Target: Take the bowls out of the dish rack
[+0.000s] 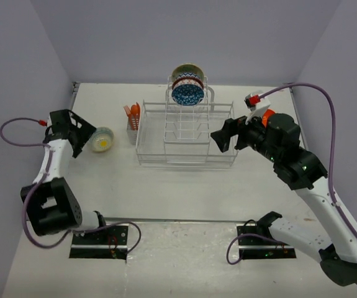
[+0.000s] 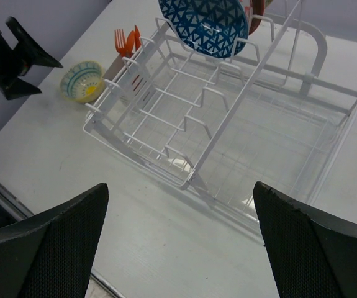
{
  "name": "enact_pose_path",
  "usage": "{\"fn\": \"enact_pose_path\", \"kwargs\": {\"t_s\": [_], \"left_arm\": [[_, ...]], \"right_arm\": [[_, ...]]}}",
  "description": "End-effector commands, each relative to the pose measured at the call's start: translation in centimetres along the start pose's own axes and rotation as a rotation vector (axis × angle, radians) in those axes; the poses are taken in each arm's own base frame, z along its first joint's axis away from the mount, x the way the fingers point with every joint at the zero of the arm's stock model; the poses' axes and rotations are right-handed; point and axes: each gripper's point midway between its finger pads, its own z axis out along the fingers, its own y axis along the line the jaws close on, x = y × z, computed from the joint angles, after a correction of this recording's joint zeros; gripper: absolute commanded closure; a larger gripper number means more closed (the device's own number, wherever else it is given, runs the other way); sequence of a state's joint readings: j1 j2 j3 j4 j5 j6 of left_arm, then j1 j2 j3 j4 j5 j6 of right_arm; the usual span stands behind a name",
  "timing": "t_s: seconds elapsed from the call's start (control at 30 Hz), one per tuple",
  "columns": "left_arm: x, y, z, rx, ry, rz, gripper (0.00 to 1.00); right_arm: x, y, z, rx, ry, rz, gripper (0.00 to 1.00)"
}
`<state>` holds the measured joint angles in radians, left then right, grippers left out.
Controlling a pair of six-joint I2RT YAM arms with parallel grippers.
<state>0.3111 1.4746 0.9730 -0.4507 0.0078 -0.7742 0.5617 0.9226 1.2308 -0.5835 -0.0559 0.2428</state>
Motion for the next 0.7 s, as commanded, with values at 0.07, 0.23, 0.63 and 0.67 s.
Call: {"fn": "enact_pose_path", "kwargs": {"t_s": [0.07, 0.23, 0.63, 0.67], "left_arm": [[-4.3, -6.6, -12.6, 0.209, -0.321, 0.187, 0.00], [-0.7, -9.1, -20.7, 0.489, -0.423, 0.508, 0.00], [3.7, -4.0, -24.1, 0.590, -0.511, 0.567, 0.00], [3.1, -3.5, -23.5, 0.550, -0.529, 0.544, 0.00]], "right_arm": [[-4.4, -0.6, 1.9, 0.024, -0.164, -0.137, 0.01], [-7.7, -1.7, 6.0, 0.095, -0.172, -0.309, 0.15], [-10.4, -2.4, 14.0, 0.171, -0.155, -0.615, 0.33], [-9.6, -2.6, 14.5, 0.175, -0.142, -0.649, 0.33]]}}
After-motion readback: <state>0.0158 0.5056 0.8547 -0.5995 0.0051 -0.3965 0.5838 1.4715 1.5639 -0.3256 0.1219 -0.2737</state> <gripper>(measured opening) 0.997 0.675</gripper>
